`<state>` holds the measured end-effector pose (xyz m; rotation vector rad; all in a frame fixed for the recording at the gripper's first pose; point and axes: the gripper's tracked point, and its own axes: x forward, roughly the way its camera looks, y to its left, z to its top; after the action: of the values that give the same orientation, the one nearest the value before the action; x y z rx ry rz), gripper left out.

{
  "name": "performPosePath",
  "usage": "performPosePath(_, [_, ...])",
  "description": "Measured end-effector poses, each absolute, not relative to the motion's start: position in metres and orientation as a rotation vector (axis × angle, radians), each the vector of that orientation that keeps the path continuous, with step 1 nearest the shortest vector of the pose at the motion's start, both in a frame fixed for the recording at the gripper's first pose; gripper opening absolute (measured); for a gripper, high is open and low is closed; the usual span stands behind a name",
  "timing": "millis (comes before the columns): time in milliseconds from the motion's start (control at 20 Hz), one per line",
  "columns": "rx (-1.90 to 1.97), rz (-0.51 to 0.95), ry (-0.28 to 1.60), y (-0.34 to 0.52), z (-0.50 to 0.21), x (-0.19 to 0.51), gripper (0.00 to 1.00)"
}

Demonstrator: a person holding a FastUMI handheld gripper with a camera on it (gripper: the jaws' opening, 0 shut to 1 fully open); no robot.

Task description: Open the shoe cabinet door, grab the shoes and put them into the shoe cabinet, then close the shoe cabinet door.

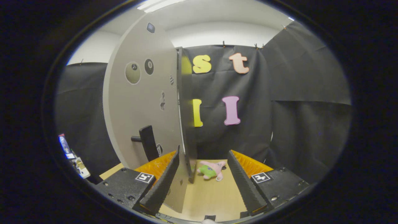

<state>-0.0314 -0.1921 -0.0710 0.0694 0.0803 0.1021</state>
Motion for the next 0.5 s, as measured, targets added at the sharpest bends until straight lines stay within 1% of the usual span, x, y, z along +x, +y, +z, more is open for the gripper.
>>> performPosePath(300, [0.039,0.172,0.084,-0.177,-0.068,-0.025,0.98])
performPosePath(500, [0.055,0.181,0.093,-0.172,-0.066,-0.026,0.96])
